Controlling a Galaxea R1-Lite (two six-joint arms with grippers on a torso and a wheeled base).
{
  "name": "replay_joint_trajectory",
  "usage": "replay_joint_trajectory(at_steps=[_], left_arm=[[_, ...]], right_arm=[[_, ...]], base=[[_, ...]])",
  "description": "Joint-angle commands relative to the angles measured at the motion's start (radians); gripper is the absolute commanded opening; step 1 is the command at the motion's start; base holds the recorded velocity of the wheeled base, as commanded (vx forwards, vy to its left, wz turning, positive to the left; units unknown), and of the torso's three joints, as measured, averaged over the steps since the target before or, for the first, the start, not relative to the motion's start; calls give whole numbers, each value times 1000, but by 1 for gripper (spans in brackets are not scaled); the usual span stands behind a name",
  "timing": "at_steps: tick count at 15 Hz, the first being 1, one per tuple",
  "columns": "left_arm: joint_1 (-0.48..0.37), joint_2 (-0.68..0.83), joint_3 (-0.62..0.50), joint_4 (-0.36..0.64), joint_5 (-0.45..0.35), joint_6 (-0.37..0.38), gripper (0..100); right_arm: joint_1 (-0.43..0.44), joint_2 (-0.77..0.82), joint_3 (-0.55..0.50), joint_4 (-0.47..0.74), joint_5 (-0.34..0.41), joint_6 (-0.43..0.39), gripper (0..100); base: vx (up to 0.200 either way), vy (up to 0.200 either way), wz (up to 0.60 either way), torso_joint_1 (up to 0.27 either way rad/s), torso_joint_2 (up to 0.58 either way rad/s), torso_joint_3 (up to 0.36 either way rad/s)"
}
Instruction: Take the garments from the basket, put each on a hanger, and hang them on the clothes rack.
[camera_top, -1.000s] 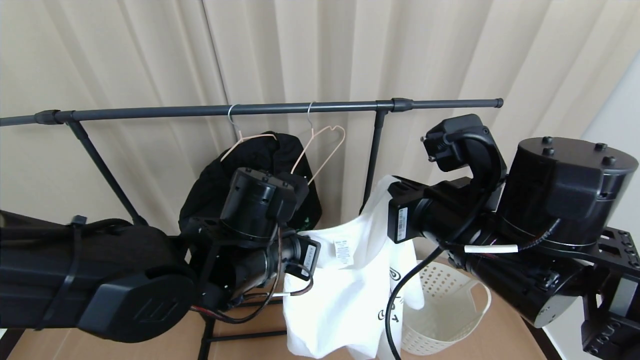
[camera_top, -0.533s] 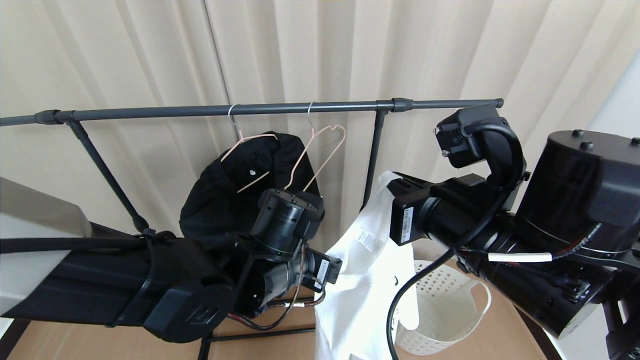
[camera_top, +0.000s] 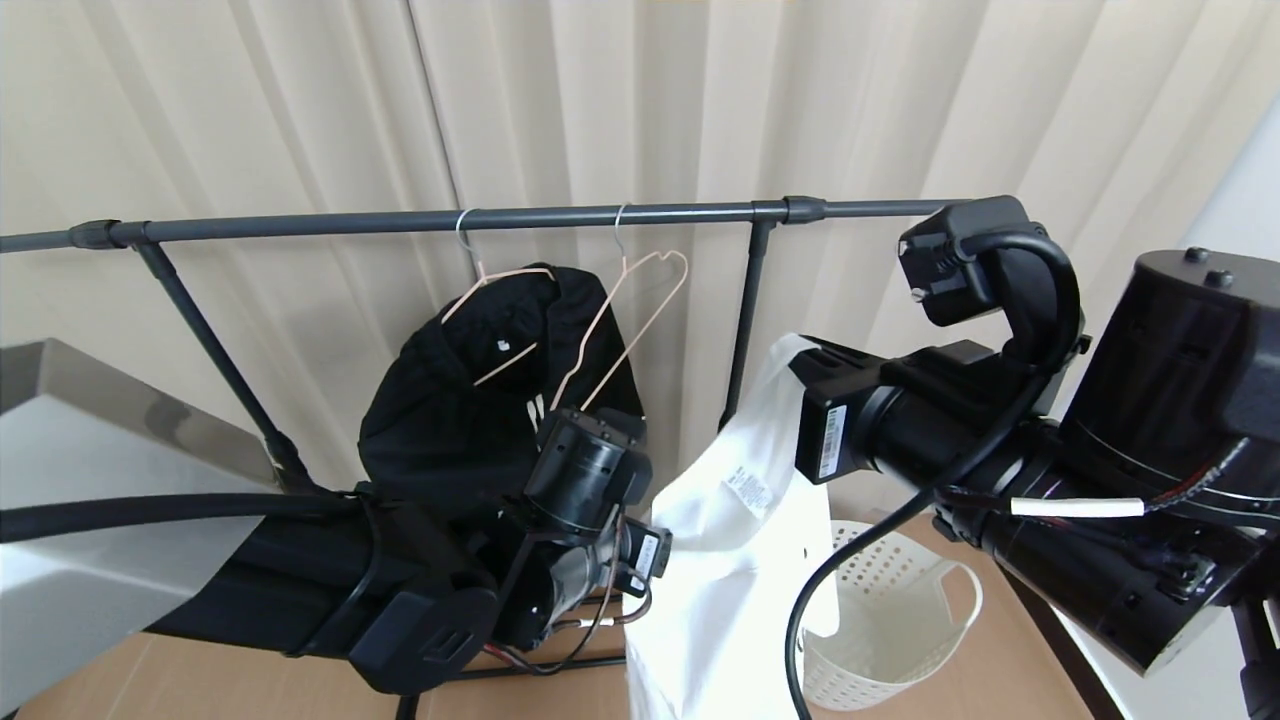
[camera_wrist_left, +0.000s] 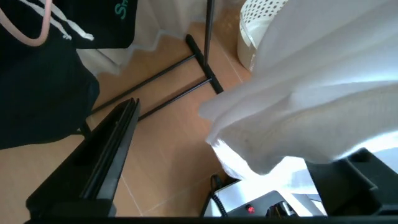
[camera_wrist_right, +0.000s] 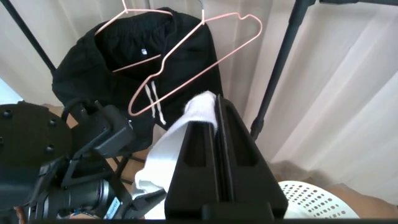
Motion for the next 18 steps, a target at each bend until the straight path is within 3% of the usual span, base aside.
replay_joint_trajectory(at_steps=[1, 6, 8, 9, 11, 13, 15, 18], left_arm=[[0, -47, 41, -2, 4, 2, 0], [25, -221, 110, 2, 7, 5, 0], [36, -260, 107, 7, 10, 11, 0], [65, -304, 104, 9, 11, 55, 0], [86, -352, 75, 9, 11, 95, 0], [95, -384, 29, 13, 11, 106, 0], [112, -413, 9, 22, 10, 166, 0], [112, -435, -49, 22, -1, 203, 0]], right_arm=[[-30, 8, 3, -1, 0, -2, 0], [-107, 8, -3, 10, 2, -12, 0], [-119, 5, 4, 11, 5, -43, 0], [-120, 11, 3, 50, 8, -124, 0], [-122, 11, -86, 169, 10, -210, 0], [-122, 3, -235, 392, 10, -210, 0], [-147, 3, -332, 502, 11, -198, 0], [-212, 8, -372, 513, 68, -193, 0]], base=[[0, 0, 0, 0, 0, 0], [0, 0, 0, 0, 0, 0], [0, 0, 0, 0, 0, 0], [0, 0, 0, 0, 0, 0], [0, 0, 0, 0, 0, 0], [0, 0, 0, 0, 0, 0], [0, 0, 0, 0, 0, 0], [0, 0, 0, 0, 0, 0]])
